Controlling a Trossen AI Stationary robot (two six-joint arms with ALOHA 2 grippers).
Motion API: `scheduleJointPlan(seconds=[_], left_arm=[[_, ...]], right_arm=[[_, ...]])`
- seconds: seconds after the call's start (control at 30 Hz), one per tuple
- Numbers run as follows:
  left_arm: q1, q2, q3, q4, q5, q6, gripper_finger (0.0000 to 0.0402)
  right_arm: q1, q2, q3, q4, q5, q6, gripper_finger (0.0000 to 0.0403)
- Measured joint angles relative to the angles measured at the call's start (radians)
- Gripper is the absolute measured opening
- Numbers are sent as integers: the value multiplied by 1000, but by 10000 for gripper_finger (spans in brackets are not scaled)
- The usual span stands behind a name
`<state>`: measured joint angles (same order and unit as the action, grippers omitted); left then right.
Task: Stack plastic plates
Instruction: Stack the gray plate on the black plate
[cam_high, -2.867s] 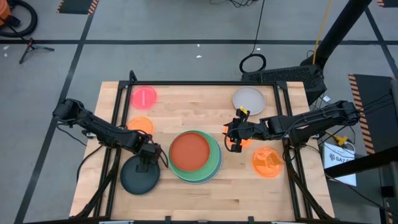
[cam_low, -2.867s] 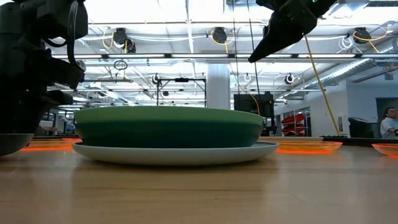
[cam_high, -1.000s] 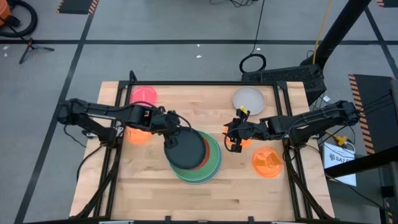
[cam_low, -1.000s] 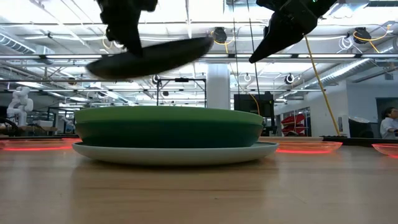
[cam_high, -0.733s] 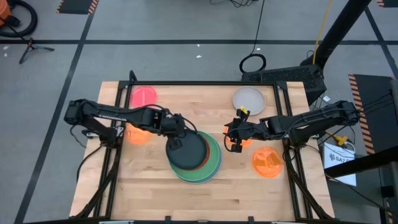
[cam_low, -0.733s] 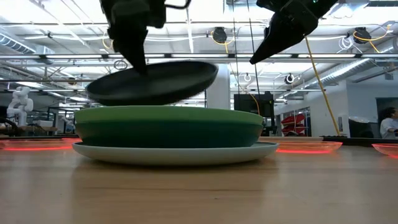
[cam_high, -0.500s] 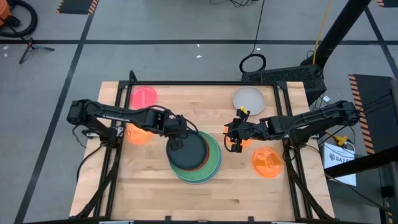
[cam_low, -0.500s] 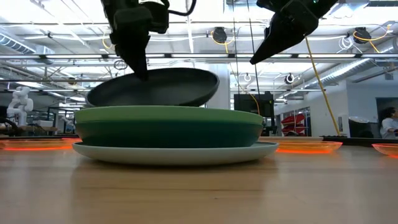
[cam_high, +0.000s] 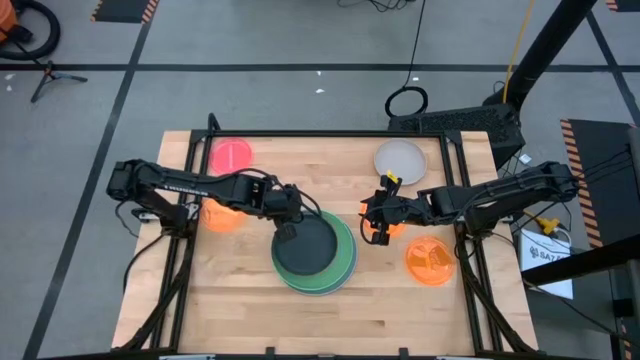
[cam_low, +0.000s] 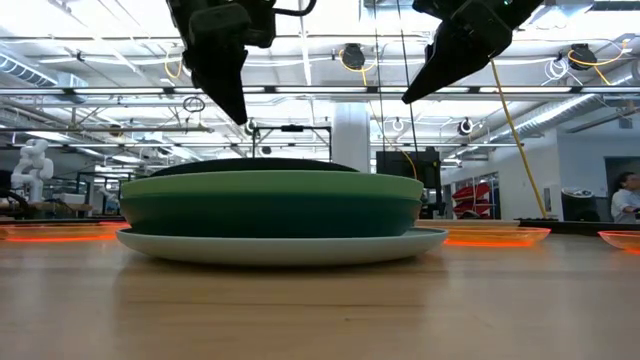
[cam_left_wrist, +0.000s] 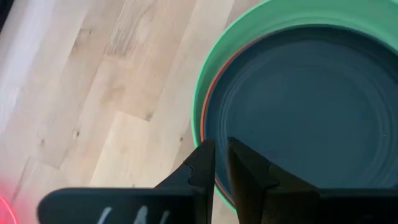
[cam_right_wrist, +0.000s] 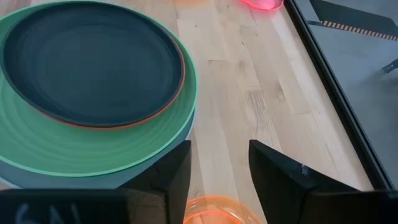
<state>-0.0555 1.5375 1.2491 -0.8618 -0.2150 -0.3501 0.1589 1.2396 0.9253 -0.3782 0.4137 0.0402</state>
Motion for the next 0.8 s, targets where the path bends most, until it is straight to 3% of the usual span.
scheduleJointPlan(seconds=[0.2,0.37,0.43,0.57,0.8], left_arm=[[-21,0,0,4,-18,102,49],[-126,0,0,84,-192,110,49],[-183,0,0,119,-257,131,49],[-274,0,0,119,-287,193,49],[-333,0,0,5,-356,216,49]], right_arm=[[0,0,0,-1,0,11,155],[0,0,0,-28,1,90,155],[0,0,0,-42,2,154,155],[-6,0,0,-77,2,284,155],[-69,16,0,-149,61,586,155]])
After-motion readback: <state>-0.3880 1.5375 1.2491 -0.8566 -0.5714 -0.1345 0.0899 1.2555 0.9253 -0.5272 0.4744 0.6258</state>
